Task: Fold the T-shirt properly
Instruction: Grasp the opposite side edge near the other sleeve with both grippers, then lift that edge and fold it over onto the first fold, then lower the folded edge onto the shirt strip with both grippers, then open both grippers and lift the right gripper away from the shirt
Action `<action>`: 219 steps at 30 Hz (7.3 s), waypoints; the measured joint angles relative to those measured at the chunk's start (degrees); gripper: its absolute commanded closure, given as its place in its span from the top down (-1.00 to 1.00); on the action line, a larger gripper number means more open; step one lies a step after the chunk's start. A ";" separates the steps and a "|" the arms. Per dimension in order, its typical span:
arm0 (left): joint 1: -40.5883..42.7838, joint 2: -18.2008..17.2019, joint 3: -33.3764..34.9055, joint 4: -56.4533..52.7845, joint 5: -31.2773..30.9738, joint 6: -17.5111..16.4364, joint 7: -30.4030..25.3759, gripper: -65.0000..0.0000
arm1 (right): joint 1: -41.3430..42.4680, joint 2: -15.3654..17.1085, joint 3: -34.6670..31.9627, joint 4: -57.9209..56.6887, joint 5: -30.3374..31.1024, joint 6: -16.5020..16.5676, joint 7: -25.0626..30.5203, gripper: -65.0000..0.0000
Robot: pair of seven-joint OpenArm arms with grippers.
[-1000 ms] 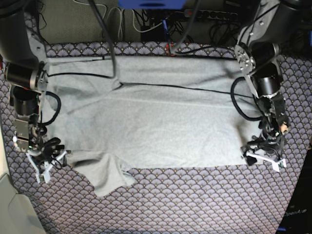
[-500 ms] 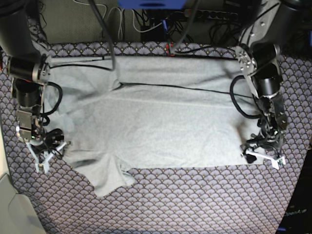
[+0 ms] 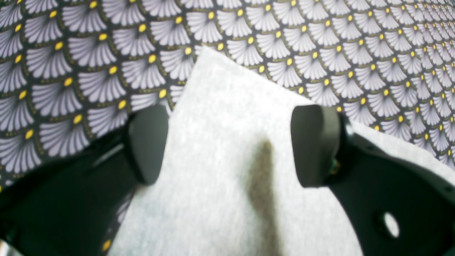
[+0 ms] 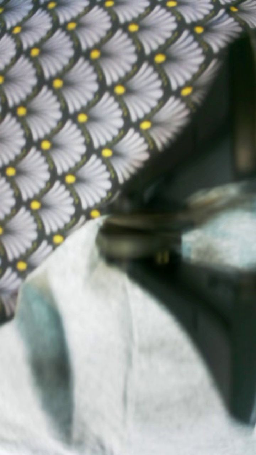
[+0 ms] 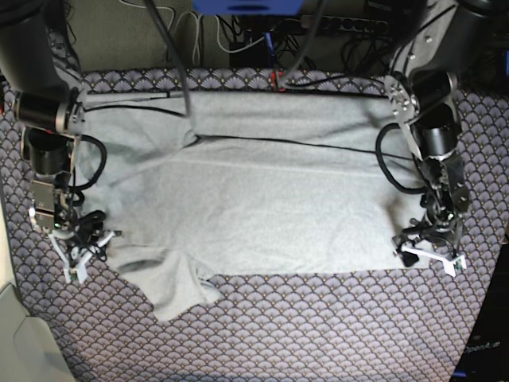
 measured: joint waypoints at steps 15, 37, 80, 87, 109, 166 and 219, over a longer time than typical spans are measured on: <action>-1.44 -2.73 -0.17 -2.10 -0.04 0.13 -2.21 0.61 | 0.00 -0.09 -0.02 0.13 -0.04 0.11 -0.17 -1.00; -3.78 -4.44 -0.11 -16.06 -0.42 -0.31 -11.34 -0.09 | 0.02 -0.13 -0.02 0.13 -0.02 0.15 -0.17 -1.00; 19.10 -2.43 -0.07 29.99 -10.80 -0.79 14.58 -0.99 | -36.81 0.00 5.16 67.23 11.87 1.07 -22.73 -1.00; 24.79 -2.38 -0.07 37.51 -16.35 -0.76 17.27 -0.99 | -44.37 -2.27 11.23 75.97 11.82 5.01 -22.93 -1.00; 34.91 -2.54 -8.07 51.49 -22.64 -0.94 25.70 -0.99 | -58.71 -6.16 16.26 87.08 12.02 9.25 -22.27 -1.00; 38.07 -2.56 -7.93 41.24 -22.99 -0.94 25.81 -0.28 | -61.81 -8.74 20.83 86.82 12.20 14.58 -34.10 -1.00; 35.91 -4.33 -8.13 41.05 -27.36 -0.98 25.66 -0.28 | -52.02 -7.39 20.87 86.73 10.86 14.58 -41.66 -1.00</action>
